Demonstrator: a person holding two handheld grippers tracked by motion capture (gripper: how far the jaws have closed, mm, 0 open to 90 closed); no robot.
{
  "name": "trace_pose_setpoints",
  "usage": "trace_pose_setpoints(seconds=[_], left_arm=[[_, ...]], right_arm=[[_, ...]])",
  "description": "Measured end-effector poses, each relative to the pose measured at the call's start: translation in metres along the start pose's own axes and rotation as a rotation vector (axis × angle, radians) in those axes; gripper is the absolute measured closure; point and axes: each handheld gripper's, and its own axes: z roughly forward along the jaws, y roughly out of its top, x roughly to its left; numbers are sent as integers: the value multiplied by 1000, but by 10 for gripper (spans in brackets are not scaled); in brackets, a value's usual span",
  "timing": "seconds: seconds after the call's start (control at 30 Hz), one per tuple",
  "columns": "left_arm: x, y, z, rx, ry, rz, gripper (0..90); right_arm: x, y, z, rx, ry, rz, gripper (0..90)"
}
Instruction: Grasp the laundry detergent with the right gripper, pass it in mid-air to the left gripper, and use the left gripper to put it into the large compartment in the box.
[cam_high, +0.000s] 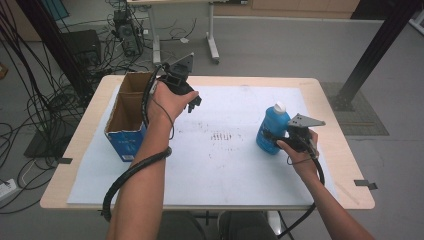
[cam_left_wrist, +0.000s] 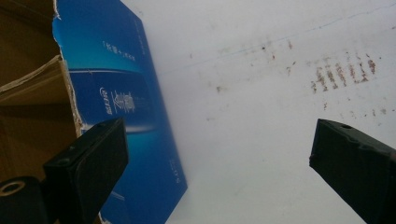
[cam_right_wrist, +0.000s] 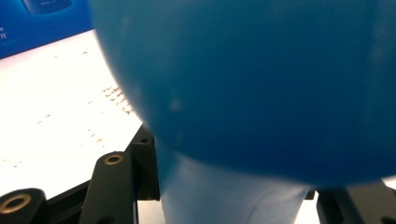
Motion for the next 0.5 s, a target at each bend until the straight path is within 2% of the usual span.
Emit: trace_pose_setpoints(seconds=[0.03,0.07,0.5], left_arm=[[0,0,-1,-2,0,-3,51],[0,1,-1,-3,-1,-2,51],[-1,0,2,0,-12,9,50]], right_arm=[[0,0,0,0,0,0,438],[2,0,0,6,-2,20,438],[1,0,0,7,-1,20,438]])
